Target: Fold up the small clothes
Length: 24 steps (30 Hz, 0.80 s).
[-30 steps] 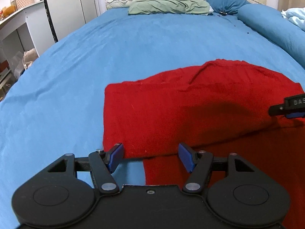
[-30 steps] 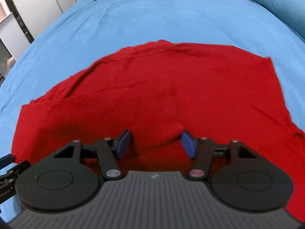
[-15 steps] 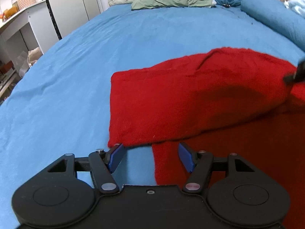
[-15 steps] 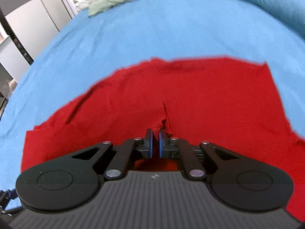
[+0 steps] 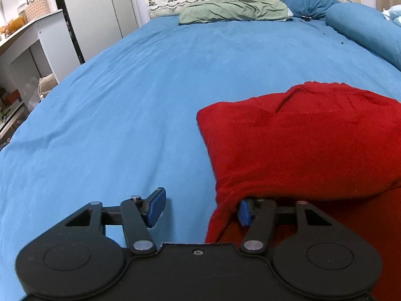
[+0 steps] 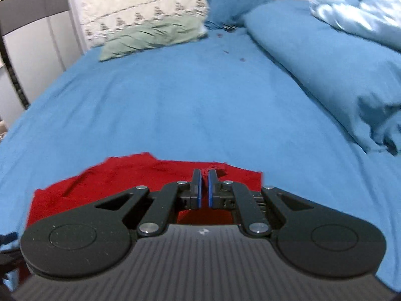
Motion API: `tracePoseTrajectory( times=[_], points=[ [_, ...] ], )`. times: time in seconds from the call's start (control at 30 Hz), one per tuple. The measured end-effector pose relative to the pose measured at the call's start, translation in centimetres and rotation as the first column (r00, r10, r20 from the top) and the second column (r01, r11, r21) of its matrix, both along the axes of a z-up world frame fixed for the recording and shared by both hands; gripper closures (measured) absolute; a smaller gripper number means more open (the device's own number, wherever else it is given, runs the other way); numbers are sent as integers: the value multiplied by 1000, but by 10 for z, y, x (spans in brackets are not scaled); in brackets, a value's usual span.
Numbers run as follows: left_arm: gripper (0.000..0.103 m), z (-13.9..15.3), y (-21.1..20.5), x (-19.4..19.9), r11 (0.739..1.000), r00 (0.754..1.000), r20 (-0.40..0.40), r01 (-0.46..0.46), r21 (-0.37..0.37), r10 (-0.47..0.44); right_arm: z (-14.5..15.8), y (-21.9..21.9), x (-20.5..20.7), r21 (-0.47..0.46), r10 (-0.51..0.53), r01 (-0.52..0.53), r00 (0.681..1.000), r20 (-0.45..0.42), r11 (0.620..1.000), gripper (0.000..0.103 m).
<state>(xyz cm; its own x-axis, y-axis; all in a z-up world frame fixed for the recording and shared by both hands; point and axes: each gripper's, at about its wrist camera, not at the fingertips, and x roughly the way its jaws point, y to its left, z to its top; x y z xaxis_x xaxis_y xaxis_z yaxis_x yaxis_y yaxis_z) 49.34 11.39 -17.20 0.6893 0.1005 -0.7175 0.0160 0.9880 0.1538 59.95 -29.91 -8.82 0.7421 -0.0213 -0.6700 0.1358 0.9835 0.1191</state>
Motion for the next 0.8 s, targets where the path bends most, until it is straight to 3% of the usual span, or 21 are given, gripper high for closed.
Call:
tracePoseTrajectory(
  times=[0.2,0.37,0.4,0.47,0.5,0.53,0.63,0.8],
  points=[
    [49,-6,11,-17,1000,998,-54,-9,8,10,-58,-27,6,19,-68,70,993,-100,997,83],
    [51,5,2,-26,998,998,-54,25,53,-22,-92,-28,-4,-16,-65,63,978,-199,998,82],
    [48,11,0,-29,998,999,-38,39,58,-37,-93,-27,-8,-24,-71,67,974,-214,997,77],
    [40,28,-5,-33,996,996,10,83,43,-83,-89,-22,-14,-66,-80,67,972,-220,996,47],
    [34,39,-8,-33,993,992,46,115,21,-116,-82,-17,-17,-92,-65,47,978,-199,995,19],
    [31,46,-11,-31,990,987,77,144,5,-144,-74,-9,-22,-106,-44,27,987,-157,994,5],
    [30,59,-19,-8,973,969,119,224,-51,-217,-59,5,-22,-130,47,-58,995,-87,990,2],
    [30,37,-25,60,950,962,46,273,-151,-269,-66,17,-2,-78,107,-114,991,-81,990,2]
  ],
)
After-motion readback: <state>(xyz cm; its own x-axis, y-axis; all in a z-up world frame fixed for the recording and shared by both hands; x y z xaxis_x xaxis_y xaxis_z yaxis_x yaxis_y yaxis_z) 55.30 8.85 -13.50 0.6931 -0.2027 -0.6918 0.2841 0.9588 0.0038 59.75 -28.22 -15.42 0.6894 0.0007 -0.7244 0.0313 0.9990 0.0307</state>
